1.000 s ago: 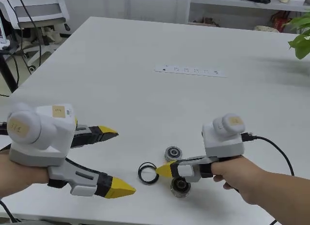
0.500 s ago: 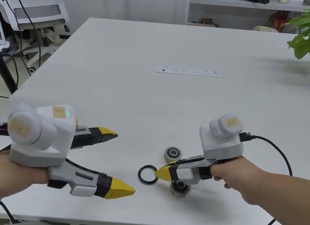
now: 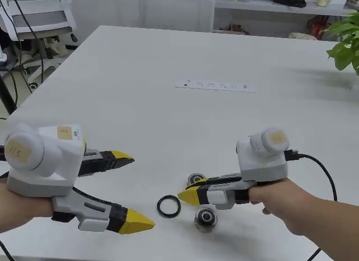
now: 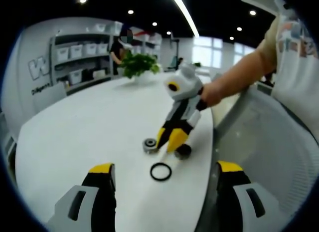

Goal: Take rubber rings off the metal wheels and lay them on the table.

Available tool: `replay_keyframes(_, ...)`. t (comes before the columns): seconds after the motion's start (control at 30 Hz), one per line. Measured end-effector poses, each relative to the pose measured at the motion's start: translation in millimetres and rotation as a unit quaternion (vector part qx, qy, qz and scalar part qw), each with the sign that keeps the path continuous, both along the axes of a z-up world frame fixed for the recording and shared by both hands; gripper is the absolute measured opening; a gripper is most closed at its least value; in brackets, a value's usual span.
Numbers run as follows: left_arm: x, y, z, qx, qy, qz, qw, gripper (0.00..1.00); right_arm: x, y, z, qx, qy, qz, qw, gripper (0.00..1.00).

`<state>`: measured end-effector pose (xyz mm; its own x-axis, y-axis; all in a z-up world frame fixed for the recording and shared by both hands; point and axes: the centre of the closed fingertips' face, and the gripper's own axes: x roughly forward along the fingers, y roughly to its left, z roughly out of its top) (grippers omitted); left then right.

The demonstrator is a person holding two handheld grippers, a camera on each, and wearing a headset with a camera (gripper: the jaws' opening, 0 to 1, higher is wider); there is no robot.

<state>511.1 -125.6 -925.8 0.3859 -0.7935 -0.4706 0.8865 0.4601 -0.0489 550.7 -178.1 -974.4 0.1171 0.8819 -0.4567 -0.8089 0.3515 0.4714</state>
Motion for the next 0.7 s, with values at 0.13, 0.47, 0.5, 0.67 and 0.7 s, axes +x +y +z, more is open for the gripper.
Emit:
replay_keyframes(0.13, 1.5, 0.3, 3.4, -0.004, -0.001, 0.004, 1.0, 0.84, 5.3, -5.6, 11.7, 0.011, -0.016, -0.01, 0.9998, 0.23)
replay_keyframes(0.47, 3.6, 2.3, 12.5, -0.009, -0.008, 0.011, 0.9999, 0.85, 8.6, -20.5, 34.1, 0.018, -0.064, -0.017, 0.9976, 0.33)
replay_keyframes(0.5, 3.6, 2.4, 13.6, -0.009, -0.009, 0.012, 0.9998, 0.85, 9.8, -22.9, 36.8, 0.018, -0.073, -0.018, 0.997, 0.34)
replay_keyframes(0.67, 2.7, 1.1, 16.7, -0.016, -0.009, 0.014, 0.9997, 0.86, 10.3, -31.5, 48.9, 0.028, -0.093, -0.029, 0.9948, 0.41)
replay_keyframes(0.7, 2.2, 0.7, 17.3, -0.018, -0.008, 0.014, 0.9997, 0.86, 8.4, -33.1, 51.5, 0.029, -0.097, -0.029, 0.9945, 0.42)
